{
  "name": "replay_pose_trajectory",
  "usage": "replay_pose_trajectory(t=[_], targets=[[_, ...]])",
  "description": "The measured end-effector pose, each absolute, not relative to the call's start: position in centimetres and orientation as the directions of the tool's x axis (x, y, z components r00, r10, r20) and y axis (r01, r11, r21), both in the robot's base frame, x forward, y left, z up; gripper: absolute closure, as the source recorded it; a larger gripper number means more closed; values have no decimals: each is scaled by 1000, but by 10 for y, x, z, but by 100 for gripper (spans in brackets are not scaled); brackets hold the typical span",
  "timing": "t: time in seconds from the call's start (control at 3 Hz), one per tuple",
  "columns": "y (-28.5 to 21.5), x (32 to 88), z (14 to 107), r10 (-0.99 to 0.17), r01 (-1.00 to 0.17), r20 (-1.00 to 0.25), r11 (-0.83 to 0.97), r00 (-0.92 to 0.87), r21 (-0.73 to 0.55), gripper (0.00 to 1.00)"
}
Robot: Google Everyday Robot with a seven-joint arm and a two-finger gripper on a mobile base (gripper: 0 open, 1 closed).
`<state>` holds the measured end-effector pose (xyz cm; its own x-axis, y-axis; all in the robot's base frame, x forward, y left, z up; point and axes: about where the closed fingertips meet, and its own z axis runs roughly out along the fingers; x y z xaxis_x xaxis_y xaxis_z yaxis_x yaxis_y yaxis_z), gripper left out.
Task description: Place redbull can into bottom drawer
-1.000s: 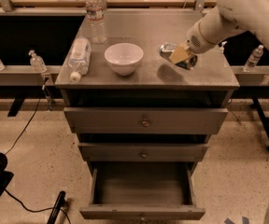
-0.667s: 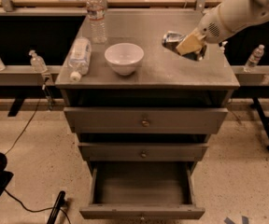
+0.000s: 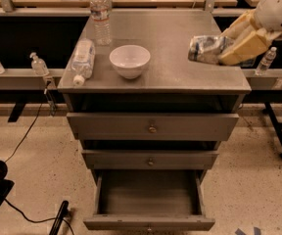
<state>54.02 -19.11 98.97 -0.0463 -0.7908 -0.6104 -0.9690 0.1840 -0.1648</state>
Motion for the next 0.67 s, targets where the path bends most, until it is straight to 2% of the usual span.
replay_pose_trajectory(t=[0.33, 0.67], targets=[[-192, 524, 983, -815, -983, -579, 72, 39, -168, 100], [-181, 521, 987, -777, -954, -619, 90, 111, -284, 100]])
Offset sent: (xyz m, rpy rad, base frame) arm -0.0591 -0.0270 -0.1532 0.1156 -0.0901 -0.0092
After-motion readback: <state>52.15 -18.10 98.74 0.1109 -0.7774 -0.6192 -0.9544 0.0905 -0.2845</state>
